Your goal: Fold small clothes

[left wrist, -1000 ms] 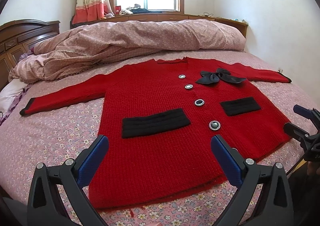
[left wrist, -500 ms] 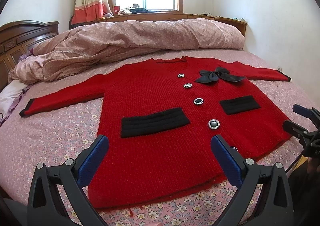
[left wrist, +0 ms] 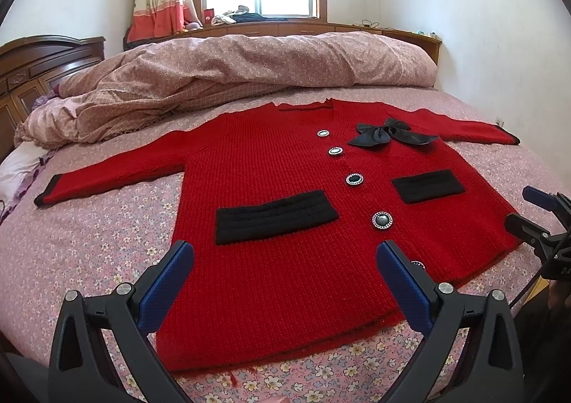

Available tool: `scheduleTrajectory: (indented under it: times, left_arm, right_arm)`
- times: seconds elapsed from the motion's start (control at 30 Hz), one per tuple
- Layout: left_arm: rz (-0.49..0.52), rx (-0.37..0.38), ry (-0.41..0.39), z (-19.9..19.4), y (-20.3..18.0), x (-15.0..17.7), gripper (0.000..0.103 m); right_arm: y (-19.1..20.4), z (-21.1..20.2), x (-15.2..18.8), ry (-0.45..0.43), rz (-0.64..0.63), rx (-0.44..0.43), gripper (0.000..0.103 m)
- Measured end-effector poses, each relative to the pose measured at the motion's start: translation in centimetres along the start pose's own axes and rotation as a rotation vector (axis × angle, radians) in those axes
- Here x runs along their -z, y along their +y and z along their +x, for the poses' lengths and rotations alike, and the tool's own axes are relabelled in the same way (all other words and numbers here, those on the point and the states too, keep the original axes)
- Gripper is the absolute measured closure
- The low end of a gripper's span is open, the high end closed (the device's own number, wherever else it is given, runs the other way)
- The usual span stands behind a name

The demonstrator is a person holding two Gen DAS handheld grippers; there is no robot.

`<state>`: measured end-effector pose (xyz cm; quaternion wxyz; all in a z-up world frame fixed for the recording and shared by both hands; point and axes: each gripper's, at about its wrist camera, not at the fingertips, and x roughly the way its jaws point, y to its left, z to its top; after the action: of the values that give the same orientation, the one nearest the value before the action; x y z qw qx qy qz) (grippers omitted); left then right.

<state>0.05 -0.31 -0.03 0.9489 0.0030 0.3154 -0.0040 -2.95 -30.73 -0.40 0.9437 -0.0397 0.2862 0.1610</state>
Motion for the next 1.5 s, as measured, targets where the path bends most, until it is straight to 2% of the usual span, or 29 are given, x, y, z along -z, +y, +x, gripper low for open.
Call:
scheduleTrajectory:
  times: [0.73, 0.87, 0.97, 1.03, 1.1, 1.2, 1.3, 1.4, 1.47, 1.5]
  left_arm:
    - [-0.002, 0.001, 0.014, 0.3, 0.2, 0.3, 0.004]
    - [-0.077, 0.045, 0.058, 0.8, 1.5, 0.0, 0.004]
    - [-0.172, 0.050, 0.104, 1.9, 4.4, -0.6, 0.005]
    - [-0.259, 0.092, 0.122, 2.7, 7.3, -1.3, 0.005]
    - [-0.335, 0.081, 0.129, 3.2, 9.9, -1.7, 0.005]
    - [-0.459, 0.003, 0.142, 4.4, 15.2, -2.4, 0.007]
    - [-0.617, -0.093, 0.127, 5.7, 21.8, -2.7, 0.014]
    - [-0.687, -0.222, 0.140, 7.1, 27.5, -3.1, 0.016]
    - [-0.750, -0.260, 0.143, 7.8, 30.8, -2.9, 0.016]
    - [-0.816, -0.249, 0.133, 8.1, 33.2, -2.6, 0.016]
  right_arm:
    - [0.3, 0.3, 0.2, 0.008, -0.004, -0.003, 0.000]
    - [0.4, 0.6, -0.3, 0.004, -0.001, -0.018, 0.000]
    - [0.8, 1.4, -1.5, -0.008, -0.002, -0.038, 0.000]
    - [1.1, 2.2, -2.5, -0.020, -0.004, -0.049, 0.000]
    - [1.4, 2.9, -3.6, -0.036, -0.004, -0.071, 0.000]
    - [2.2, 4.2, -5.2, -0.056, -0.014, -0.096, 0.000]
    - [3.3, 5.8, -7.1, -0.078, -0.060, -0.101, 0.000]
    - [4.1, 7.4, -8.9, -0.101, -0.113, -0.091, 0.000]
    - [4.2, 8.6, -10.0, -0.112, -0.127, -0.094, 0.000]
    - [3.9, 9.2, -10.4, -0.106, -0.108, -0.115, 0.000]
